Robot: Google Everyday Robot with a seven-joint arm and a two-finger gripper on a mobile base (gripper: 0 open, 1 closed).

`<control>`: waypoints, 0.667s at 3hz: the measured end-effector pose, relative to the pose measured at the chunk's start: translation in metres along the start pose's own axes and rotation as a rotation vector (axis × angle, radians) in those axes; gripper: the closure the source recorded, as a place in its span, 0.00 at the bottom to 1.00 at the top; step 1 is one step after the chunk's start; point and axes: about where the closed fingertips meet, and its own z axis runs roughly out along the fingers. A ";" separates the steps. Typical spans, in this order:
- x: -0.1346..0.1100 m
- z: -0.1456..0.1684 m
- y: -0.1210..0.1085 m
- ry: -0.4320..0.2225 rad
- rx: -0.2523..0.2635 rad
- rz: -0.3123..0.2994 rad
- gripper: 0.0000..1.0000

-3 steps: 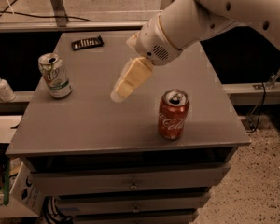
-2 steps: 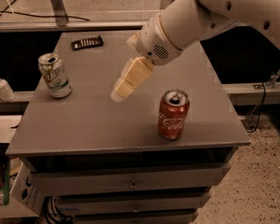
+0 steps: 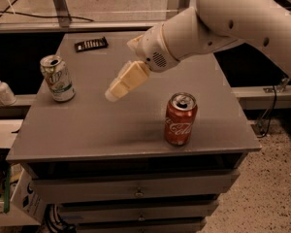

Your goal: Knock 7up can over

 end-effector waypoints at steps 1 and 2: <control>-0.020 0.031 -0.015 -0.052 0.009 0.010 0.00; -0.038 0.069 -0.024 -0.067 0.010 -0.001 0.00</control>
Offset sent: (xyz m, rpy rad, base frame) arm 0.0645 0.1161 -0.0143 0.0708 -0.0413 0.0043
